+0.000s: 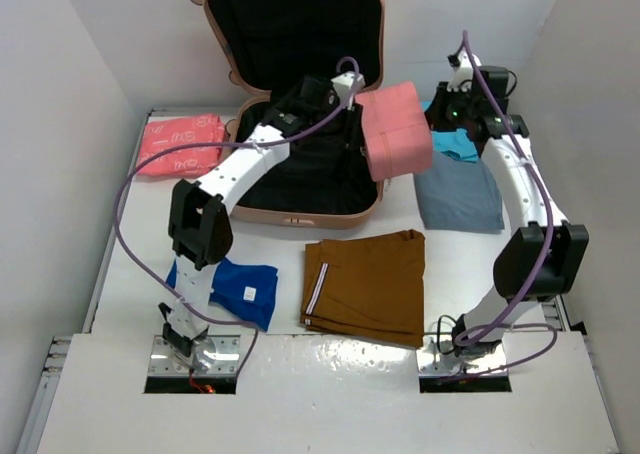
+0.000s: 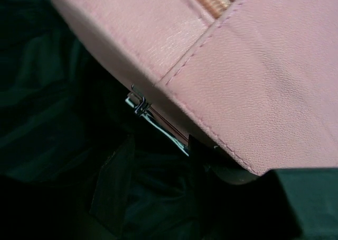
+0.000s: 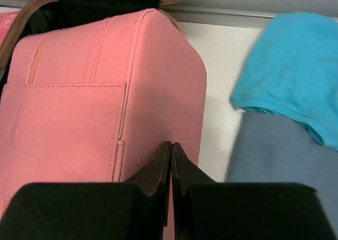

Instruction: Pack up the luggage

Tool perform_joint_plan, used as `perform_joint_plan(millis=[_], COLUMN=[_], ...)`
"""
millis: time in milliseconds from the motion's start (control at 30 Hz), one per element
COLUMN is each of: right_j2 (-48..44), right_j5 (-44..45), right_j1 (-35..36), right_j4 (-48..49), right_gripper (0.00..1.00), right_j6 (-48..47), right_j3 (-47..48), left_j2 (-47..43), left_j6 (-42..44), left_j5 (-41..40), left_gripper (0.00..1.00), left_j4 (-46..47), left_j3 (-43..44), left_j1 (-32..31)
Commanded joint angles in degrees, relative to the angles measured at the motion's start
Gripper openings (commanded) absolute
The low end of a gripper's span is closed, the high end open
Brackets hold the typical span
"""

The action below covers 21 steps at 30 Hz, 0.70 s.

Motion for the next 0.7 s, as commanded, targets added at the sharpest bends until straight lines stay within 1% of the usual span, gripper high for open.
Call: perform_joint_plan(millis=[0, 133, 300, 467, 667], right_j2=[3.5, 8.4, 11.6, 14.2, 16.3], right_j5=[-22.3, -23.2, -23.9, -24.4, -23.4], right_j1=[11.5, 14.3, 16.8, 18.2, 18.3], right_j4=[-6.6, -6.0, -5.8, -6.5, -7.2], right_gripper=[0.02, 0.02, 0.02, 0.02, 0.02], right_j6=[8.3, 9.6, 9.0, 7.5, 6.2], right_j3=[2.5, 5.2, 7.5, 7.6, 7.1], left_j2=[-6.9, -7.4, -8.0, -8.5, -10.3], left_j6=[-2.8, -2.3, -1.8, -3.0, -3.6], left_j5=[7.6, 7.1, 7.1, 7.6, 9.5], left_gripper=[0.52, 0.52, 0.52, 0.50, 0.50], left_j4=[22.7, 21.5, 20.8, 20.8, 20.7], left_j3=[3.1, 2.3, -1.2, -6.1, -14.0], left_j1=[-2.7, -0.4, 1.5, 4.0, 4.0])
